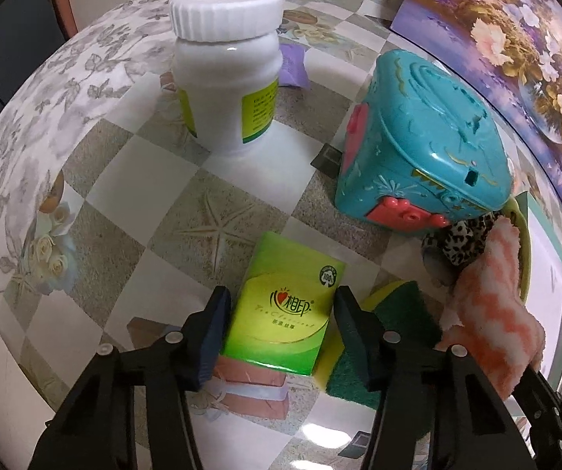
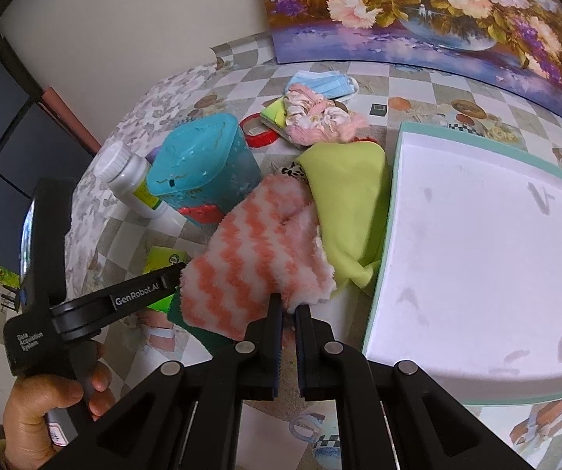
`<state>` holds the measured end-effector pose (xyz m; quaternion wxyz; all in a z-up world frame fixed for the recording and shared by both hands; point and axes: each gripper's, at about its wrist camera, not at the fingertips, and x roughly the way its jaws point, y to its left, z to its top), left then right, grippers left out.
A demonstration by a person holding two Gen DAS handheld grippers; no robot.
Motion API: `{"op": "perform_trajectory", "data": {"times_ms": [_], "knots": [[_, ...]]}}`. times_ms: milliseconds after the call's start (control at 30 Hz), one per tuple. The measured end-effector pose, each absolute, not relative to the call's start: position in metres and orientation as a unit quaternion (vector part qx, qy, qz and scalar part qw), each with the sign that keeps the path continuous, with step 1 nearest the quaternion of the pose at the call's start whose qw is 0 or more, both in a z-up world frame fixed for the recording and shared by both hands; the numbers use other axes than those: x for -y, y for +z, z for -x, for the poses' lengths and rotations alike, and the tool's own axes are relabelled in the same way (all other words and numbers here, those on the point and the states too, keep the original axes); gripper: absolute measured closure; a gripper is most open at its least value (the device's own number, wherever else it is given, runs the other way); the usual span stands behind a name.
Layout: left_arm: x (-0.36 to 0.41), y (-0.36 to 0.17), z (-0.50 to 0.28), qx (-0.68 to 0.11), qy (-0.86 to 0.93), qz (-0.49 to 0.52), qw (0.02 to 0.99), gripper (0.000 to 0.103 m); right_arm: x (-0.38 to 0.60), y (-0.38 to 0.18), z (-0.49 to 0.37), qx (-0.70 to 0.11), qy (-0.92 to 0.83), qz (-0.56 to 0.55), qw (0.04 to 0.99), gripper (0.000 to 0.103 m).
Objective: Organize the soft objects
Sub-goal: 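Carry the towel into the tray with the right tool while the left tool carries the tissue pack there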
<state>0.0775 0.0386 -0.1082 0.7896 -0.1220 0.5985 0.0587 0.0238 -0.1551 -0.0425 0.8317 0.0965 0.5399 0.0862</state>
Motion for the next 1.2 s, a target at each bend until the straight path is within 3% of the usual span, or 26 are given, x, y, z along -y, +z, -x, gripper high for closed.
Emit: {"op": "perform_trajectory", "data": {"times_ms": [600, 1200], "knots": [[-0.039, -0.007, -0.049, -0.468, 0.042, 0.148, 0.87, 0.049, 0.177, 0.025, -0.007, -0.437, 0.137, -0.185, 0.87, 0.098], [0.003, 0.057, -0.029, -0.415, -0.023, 0.138, 0.899, 0.049, 0.245, 0.097, 0.028, -0.302, 0.115, -0.251, 0.912, 0.098]]}}
